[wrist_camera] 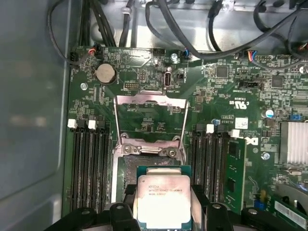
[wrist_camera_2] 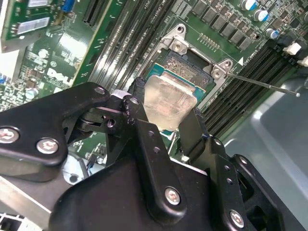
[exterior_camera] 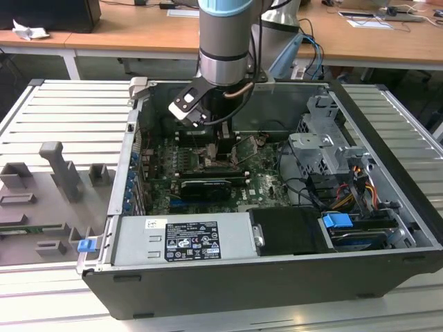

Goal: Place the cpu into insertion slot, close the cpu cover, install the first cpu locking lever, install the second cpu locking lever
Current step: 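Place the cpu into insertion slot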

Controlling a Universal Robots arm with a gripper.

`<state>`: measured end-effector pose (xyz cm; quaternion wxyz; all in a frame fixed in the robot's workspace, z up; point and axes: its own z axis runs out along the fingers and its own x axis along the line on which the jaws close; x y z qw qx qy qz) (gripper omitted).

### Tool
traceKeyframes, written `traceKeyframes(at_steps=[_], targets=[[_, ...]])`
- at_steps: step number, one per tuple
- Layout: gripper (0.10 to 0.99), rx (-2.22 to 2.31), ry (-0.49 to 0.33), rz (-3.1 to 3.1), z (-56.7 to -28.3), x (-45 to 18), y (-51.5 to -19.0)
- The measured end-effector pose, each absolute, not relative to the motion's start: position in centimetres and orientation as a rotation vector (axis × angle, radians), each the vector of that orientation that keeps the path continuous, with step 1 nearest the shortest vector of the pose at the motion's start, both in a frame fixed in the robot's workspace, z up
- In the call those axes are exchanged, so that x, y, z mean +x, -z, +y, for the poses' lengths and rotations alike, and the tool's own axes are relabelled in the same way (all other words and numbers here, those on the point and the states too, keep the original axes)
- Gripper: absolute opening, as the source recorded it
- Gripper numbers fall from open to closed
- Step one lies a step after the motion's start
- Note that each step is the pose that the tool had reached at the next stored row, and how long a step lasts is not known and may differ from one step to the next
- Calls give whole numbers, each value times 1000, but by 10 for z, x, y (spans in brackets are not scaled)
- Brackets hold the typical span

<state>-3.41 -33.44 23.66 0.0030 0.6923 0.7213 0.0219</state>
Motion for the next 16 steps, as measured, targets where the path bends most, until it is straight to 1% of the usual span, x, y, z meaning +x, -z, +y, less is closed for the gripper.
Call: traceKeyframes(at_steps=[16], targets=[[529,2234,-69,2198,-325,-37,-219]])
